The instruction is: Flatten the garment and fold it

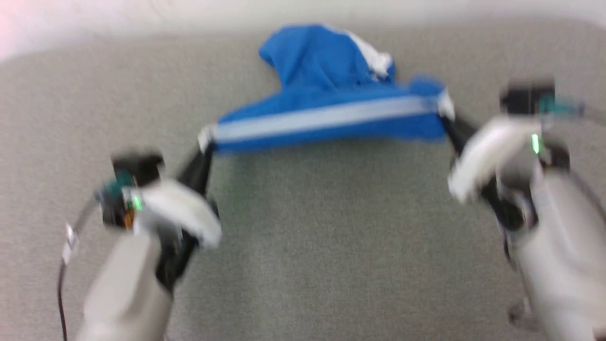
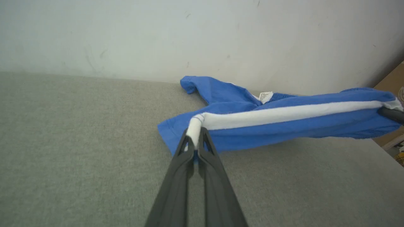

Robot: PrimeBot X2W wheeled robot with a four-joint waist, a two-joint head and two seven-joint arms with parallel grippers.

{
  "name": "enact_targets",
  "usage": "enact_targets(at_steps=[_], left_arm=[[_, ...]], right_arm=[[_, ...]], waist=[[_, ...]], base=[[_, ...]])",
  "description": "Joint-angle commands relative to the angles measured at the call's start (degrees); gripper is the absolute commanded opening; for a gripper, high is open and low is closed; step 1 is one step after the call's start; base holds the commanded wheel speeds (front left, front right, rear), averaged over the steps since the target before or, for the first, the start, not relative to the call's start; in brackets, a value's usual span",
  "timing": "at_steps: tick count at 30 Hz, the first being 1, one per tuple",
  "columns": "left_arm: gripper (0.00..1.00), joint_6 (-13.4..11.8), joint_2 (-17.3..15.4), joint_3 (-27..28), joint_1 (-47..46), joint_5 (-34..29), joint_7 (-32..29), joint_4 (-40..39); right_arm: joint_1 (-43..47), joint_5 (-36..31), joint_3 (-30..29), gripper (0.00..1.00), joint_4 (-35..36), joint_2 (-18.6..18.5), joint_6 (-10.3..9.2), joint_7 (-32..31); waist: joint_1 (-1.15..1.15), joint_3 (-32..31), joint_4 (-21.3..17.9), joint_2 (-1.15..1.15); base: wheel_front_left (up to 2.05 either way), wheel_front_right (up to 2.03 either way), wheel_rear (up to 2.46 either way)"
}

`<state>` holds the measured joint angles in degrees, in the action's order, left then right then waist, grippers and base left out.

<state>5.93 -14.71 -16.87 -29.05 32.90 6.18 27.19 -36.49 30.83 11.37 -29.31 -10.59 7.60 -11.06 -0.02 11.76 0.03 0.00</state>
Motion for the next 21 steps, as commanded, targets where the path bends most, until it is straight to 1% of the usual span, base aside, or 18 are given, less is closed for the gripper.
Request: enact_targets(at_steps=[1,5,9,12,16,18,21], left_arm=[[0.00,-0.74,-0.41,0.02,2.39,0.35,-0.51,-0.97],[0.00,-2.84,-0.71,0.28,13.13,2.96,-3.75,-6.04],[0.00,-6.21,-1.62,0.93,22.08,4.89,-7.62,-11.04],[0.00,-8.62,-2.21,0.94,27.86,6.40,-11.58,-15.07],[0.00,-12.10,-3.37,0.82,34.37,7.75,-16.86,-20.26],[0.00,-13.41,-4.03,0.53,37.04,8.32,-19.46,-22.39],[0.00,-15.04,-4.61,0.89,39.79,9.25,-21.58,-25.42]], right_arm=[[3.28,-0.77,-1.01,0.00,1.78,-0.48,-0.11,-0.92],[17.93,-6.52,-5.90,0.00,11.22,-1.00,-0.11,-7.67],[30.92,-11.72,-13.47,0.00,20.82,2.51,-0.11,-14.43],[38.84,-14.88,-17.33,0.00,27.94,5.35,-0.11,-19.87],[46.67,-16.33,-19.25,0.00,35.07,7.18,-0.11,-26.89],[49.45,-15.77,-19.12,0.00,37.17,7.47,-0.11,-30.31],[52.13,-14.34,-18.48,0.00,39.88,7.65,-0.11,-35.09]], waist=[[0.02,-6.28,0.87,0.00],[0.02,-8.77,1.25,0.00],[0.02,-10.73,2.31,0.00],[0.02,-11.92,3.03,0.00],[0.02,-12.73,3.68,0.00],[0.02,-12.88,3.73,0.00],[0.02,-13.01,3.35,0.00]], base=[[0.00,0.00,0.00],[0.00,0.00,0.00],[0.00,0.00,0.00],[0.00,0.00,0.00],[0.00,0.00,0.00],[0.00,0.00,0.00],[0.00,0.00,0.00]])
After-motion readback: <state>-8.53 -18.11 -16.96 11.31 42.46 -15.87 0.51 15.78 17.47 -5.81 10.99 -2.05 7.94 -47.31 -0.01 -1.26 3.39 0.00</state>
